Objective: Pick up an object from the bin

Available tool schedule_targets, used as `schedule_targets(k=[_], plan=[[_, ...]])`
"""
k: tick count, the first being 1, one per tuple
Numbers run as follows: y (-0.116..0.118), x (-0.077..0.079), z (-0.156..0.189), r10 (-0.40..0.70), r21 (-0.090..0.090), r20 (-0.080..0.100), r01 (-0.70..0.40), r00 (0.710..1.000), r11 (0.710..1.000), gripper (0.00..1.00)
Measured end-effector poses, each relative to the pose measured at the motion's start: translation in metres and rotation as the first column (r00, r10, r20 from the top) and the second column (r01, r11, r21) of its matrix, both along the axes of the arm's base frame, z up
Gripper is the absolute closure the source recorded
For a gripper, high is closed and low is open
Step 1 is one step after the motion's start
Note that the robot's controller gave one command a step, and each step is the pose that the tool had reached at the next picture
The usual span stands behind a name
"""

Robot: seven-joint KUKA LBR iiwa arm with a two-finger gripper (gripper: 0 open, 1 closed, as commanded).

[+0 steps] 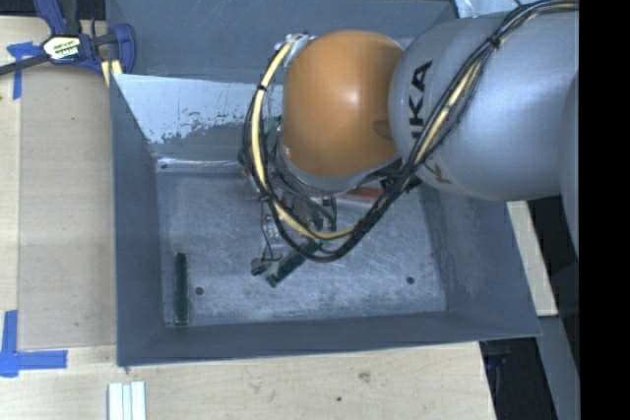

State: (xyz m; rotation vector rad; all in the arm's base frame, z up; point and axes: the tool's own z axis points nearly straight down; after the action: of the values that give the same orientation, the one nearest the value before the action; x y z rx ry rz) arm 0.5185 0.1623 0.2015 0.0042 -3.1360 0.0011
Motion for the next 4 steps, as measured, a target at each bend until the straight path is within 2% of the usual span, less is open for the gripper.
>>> schedule_targets(k=[1,2,3,4], plan=[[-0.077,0.030,-0.133,0.416,0.002,0.004,-0.416,0.909,0.909,0.00],[-0.088,0.007,-0.100,0.360,0.000,0.005,-0.360,0.933,0.933,0.00],[-0.100,-0.003,-0.102,0.476,0.001,0.003,-0.476,0.879,0.879,0.00],[-0.119,-0.029,-0.131,0.679,-0.001,0.009,-0.679,0.734,0.734,0.00]])
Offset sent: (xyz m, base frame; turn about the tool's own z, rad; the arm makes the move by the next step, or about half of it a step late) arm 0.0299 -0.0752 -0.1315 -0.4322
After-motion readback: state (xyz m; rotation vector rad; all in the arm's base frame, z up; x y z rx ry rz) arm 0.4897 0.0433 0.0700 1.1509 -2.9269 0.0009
